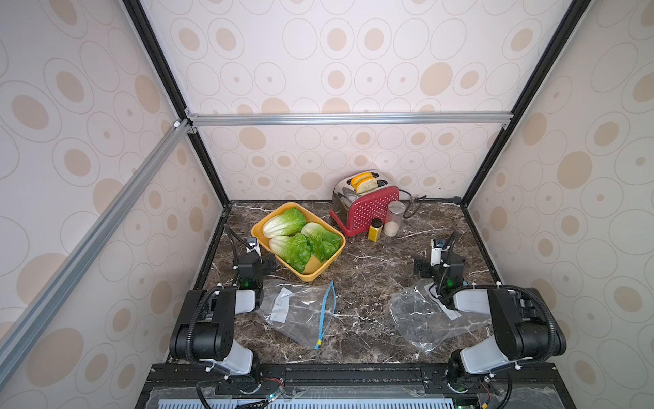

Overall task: Put the chinese cabbages into a zipper bag and zip it
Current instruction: Move the basket to the center of the board.

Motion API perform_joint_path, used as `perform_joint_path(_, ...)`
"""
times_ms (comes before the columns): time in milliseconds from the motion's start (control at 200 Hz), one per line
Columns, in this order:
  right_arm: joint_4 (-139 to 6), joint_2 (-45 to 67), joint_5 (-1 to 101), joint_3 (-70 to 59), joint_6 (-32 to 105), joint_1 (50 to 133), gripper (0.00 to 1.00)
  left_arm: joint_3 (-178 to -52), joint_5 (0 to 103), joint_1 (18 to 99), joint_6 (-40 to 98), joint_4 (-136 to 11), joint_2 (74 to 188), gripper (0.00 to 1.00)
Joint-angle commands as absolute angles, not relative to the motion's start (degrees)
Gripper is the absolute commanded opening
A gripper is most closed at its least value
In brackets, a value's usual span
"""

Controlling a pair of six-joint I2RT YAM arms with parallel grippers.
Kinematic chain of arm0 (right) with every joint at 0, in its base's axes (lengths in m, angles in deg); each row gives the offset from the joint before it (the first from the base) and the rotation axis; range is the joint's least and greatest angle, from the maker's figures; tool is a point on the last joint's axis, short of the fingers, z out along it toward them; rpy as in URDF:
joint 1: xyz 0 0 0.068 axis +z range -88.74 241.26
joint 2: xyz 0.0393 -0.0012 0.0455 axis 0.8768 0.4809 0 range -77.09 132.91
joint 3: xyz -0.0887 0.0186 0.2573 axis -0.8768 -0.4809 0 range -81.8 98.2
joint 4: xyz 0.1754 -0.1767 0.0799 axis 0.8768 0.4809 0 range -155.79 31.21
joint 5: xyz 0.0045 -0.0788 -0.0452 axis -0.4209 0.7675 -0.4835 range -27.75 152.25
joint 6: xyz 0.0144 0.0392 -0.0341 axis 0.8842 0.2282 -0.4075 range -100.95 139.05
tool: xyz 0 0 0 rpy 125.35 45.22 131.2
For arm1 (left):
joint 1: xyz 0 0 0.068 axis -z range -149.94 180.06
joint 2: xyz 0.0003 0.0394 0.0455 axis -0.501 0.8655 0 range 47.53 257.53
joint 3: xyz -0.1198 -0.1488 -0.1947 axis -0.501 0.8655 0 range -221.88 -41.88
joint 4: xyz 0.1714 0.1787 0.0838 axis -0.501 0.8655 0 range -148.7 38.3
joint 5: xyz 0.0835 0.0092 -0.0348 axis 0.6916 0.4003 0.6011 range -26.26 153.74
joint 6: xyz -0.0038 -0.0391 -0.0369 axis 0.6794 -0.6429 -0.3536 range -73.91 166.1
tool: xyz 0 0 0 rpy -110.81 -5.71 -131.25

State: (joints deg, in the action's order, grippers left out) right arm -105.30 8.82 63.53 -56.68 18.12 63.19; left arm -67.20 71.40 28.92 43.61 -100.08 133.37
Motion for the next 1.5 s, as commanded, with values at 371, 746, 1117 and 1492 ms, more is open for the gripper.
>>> perform_joint_path(371,-61.21,-12.10,65.28,-39.40,42.70,62.45,1.00,-74.51,73.44,28.72,34.70,-76.99,108.99,0.99)
perform_joint_path(746,-37.28,-11.77,57.78,-27.85,53.13,64.17,1.00,-83.80,74.26,28.71,13.68,-50.42,98.94,0.99)
perform_joint_path(1117,-30.20,3.91,63.70,-14.95,63.64,89.03,1.00,-86.37,68.11,37.16,10.54,-34.91,96.08,0.99)
perform_joint_path(1492,-32.23,31.99,67.52,7.59,75.34,105.72,0.92,-83.46,65.11,42.31,6.10,-33.77,96.19,0.99)
